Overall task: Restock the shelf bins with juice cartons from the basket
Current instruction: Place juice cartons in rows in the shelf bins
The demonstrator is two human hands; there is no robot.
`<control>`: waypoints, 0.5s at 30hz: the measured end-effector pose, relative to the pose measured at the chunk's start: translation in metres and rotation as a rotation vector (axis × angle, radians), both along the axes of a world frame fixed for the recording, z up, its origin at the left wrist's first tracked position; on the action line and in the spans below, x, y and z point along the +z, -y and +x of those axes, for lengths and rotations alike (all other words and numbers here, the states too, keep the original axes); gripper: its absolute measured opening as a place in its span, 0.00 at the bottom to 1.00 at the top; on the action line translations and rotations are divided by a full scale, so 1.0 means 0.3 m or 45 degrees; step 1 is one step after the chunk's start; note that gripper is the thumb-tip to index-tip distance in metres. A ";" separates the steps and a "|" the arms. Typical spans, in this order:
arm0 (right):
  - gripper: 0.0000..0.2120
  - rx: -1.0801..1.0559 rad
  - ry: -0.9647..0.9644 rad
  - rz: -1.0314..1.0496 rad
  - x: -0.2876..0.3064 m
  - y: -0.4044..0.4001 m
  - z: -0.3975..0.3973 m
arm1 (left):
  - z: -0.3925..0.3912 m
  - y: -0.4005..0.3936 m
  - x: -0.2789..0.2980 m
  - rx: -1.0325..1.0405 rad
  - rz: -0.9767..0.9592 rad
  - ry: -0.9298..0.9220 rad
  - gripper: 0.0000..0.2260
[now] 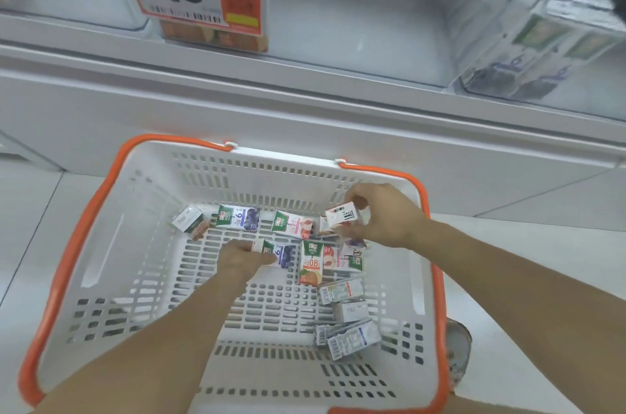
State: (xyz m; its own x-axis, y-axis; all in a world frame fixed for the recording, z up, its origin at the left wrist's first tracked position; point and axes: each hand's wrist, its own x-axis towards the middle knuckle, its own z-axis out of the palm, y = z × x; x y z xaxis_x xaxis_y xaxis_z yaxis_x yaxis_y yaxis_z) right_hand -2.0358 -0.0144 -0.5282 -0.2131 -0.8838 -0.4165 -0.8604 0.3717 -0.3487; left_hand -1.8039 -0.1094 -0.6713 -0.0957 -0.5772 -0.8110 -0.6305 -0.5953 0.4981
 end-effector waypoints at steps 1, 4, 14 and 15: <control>0.17 0.083 -0.069 -0.017 0.051 0.004 0.000 | 0.006 0.008 0.024 -0.022 -0.007 -0.003 0.26; 0.21 0.299 -0.273 -0.069 0.220 0.017 -0.001 | 0.029 0.049 0.108 -0.177 -0.051 -0.017 0.20; 0.20 0.275 0.040 -1.075 0.679 -0.058 0.069 | -0.002 0.261 1.106 -0.896 0.072 -0.590 0.26; 0.21 0.216 0.123 -1.195 0.700 -0.062 0.086 | 0.003 0.251 1.183 -0.823 0.075 -0.692 0.24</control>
